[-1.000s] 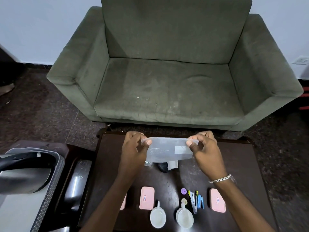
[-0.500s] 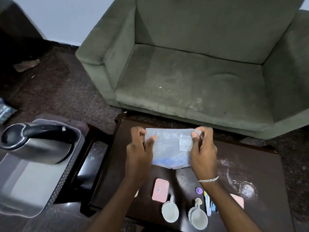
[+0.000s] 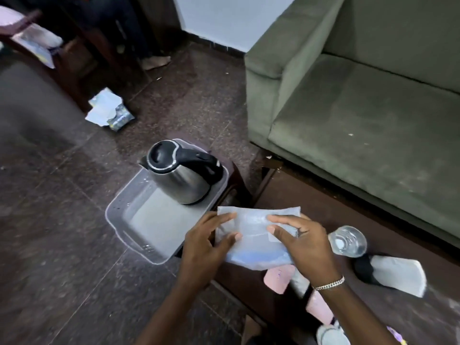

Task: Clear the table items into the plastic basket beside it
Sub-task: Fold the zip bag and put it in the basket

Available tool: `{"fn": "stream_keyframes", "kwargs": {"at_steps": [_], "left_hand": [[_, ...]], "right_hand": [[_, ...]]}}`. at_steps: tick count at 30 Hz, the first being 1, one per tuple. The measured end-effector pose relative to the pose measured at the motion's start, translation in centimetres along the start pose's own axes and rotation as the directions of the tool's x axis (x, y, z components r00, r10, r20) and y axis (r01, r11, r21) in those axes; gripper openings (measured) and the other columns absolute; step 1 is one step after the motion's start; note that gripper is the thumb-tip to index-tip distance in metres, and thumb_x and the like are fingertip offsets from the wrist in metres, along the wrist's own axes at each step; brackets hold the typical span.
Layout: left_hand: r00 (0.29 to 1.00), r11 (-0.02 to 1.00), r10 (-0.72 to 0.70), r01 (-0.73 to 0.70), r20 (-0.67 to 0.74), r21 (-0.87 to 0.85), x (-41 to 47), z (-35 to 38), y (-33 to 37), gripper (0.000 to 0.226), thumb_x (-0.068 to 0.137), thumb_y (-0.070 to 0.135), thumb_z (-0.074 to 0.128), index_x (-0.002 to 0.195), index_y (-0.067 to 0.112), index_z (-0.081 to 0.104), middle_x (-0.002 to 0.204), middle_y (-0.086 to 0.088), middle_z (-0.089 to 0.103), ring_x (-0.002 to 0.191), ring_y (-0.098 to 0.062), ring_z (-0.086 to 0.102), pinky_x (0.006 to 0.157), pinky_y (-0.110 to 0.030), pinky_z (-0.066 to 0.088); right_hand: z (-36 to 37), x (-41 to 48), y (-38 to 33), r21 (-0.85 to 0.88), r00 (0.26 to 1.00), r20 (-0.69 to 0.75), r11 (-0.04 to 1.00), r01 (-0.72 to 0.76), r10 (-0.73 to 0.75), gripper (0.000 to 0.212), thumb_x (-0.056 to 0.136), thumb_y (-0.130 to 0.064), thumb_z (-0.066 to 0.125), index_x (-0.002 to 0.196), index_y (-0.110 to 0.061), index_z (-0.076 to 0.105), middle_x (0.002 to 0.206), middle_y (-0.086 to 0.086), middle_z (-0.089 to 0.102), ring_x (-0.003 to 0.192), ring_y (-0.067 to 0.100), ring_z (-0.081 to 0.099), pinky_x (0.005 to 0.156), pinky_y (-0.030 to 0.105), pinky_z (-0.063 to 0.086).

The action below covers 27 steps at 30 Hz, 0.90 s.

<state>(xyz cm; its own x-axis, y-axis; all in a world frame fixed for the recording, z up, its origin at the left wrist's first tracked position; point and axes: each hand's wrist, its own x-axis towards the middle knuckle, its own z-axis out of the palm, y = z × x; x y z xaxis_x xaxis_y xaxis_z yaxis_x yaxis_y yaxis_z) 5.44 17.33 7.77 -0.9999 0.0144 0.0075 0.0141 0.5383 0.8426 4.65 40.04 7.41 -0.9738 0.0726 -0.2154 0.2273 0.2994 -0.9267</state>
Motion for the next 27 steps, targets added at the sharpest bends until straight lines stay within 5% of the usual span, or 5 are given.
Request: {"fn": "stream_keyframes", "kwargs": {"at_steps": [7,12,16,20,27], "left_hand": [[0.997,0.987,-0.078,0.078,-0.008,0.137,1.7,-10.2,-7.1,0.041,0.084,0.003,0.082,0.12,0.022,0.076,0.108,0.011,0.067,0.062,0.001,0.054,0.066,-0.01,0.042],[0.983,0.928,-0.167,0.131,0.076,0.35,4.4,-16.6,-12.4,0.046,0.082,-0.004,0.08,0.123,0.015,0.074,0.124,-0.005,0.068,0.092,0.001,0.064,0.076,0.0,0.037],[0.951,0.85,-0.244,0.115,0.19,0.515,6.9,-19.3,-16.1,0.06,0.08,-0.007,0.078,0.136,0.01,0.066,0.144,-0.016,0.057,0.129,-0.027,0.057,0.104,-0.02,0.04],[0.92,0.805,-0.283,0.074,0.271,0.588,8.6,-18.5,-18.8,0.066,0.08,-0.007,0.075,0.142,0.01,0.06,0.147,-0.012,0.055,0.134,-0.028,0.054,0.108,-0.024,0.036],[0.949,0.643,-0.204,-0.056,0.242,0.764,9.1,-16.1,-22.0,0.06,0.08,0.012,0.084,0.135,0.023,0.063,0.137,-0.01,0.052,0.12,-0.035,0.047,0.099,-0.045,0.043]], "right_hand": [[12.1,1.7,-2.3,-0.148,0.982,0.164,0.982,0.116,-0.091,0.028,0.088,-0.003,0.072,0.112,-0.014,0.08,0.115,-0.003,0.075,0.104,0.005,0.069,0.094,0.008,0.046],[19.8,1.3,-2.8,-0.337,0.908,0.41,0.911,0.24,-0.087,0.042,0.094,-0.007,0.06,0.136,-0.006,0.063,0.139,0.012,0.06,0.127,0.027,0.059,0.109,0.029,0.04],[24.8,1.1,-2.6,-0.576,0.871,0.488,0.728,0.372,-0.058,0.034,0.089,-0.015,0.06,0.122,-0.02,0.058,0.126,0.001,0.057,0.117,0.028,0.055,0.089,0.043,0.041],[27.8,1.9,-2.6,-0.668,0.88,0.473,0.668,0.328,0.042,0.017,0.082,-0.014,0.06,0.096,-0.023,0.061,0.11,-0.003,0.058,0.112,0.026,0.046,0.075,0.041,0.017],[30.2,1.9,-0.8,-0.741,0.881,0.474,0.546,0.392,0.01,0.031,0.1,-0.037,0.048,0.106,-0.018,0.072,0.111,0.005,0.065,0.117,0.031,0.036,0.088,0.051,0.021]]}}
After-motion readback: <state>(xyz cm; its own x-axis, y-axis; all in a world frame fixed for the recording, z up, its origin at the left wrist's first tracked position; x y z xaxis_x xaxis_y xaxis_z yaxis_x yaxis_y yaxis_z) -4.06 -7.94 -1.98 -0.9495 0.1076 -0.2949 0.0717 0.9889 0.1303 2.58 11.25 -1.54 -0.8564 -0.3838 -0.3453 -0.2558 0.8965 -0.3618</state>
